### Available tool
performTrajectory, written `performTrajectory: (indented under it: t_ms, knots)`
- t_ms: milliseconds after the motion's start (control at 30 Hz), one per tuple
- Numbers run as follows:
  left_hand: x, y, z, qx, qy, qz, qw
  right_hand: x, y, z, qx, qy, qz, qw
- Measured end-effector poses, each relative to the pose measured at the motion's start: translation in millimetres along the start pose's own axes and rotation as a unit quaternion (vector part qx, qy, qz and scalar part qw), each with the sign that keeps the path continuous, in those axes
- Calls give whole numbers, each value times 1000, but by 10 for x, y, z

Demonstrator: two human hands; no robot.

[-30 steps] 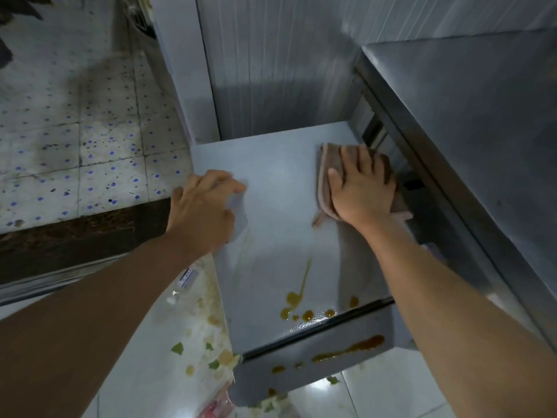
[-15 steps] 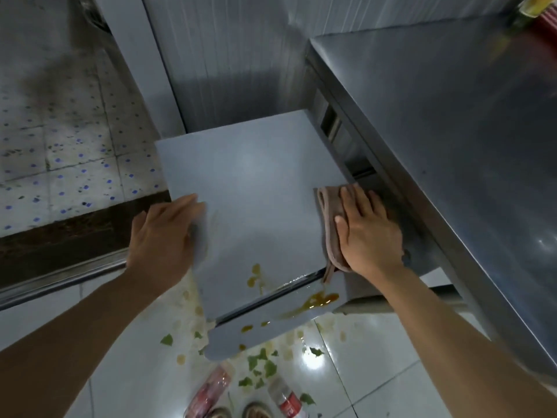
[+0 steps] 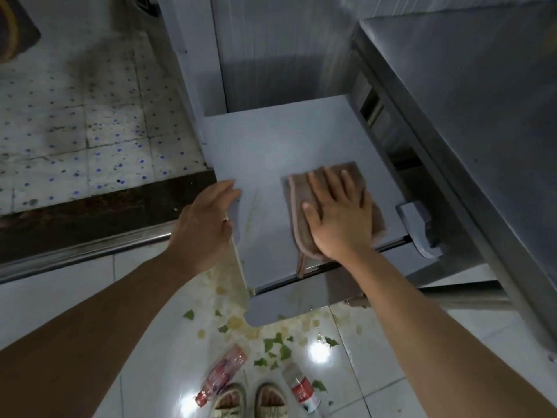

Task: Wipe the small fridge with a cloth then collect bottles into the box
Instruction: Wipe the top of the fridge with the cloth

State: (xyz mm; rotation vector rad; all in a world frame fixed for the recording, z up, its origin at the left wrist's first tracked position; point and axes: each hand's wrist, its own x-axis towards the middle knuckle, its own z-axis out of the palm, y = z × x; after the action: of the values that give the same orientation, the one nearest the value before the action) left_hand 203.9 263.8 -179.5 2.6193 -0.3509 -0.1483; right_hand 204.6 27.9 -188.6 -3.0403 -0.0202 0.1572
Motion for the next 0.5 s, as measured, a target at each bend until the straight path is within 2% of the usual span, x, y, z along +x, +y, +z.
performTrajectory:
  t_ms: [67,100,200,333,400,500]
  knots:
    - [-38,-12,2,-23,-4,-14,1000,160,-128,-4,14,0,72,997]
    - [-64,-23,-5,-36,-9,-16,999,149,-287,20,19,5,70,997]
    - [-156,-87,-59,-69,-18,-15,997,-169,-865,175,10,26,-45,999]
    - [-283,-175,-133,-81,-7,-44,996,-133,-967,197,21,9,-78,997]
    - [-335,-212,-168,-77,-7,-50,996,190,-837,147,15,7,-65,998]
    - [-411,-246,-217,-76,-10,-51,996,456,-826,114,29,-4,8,1000]
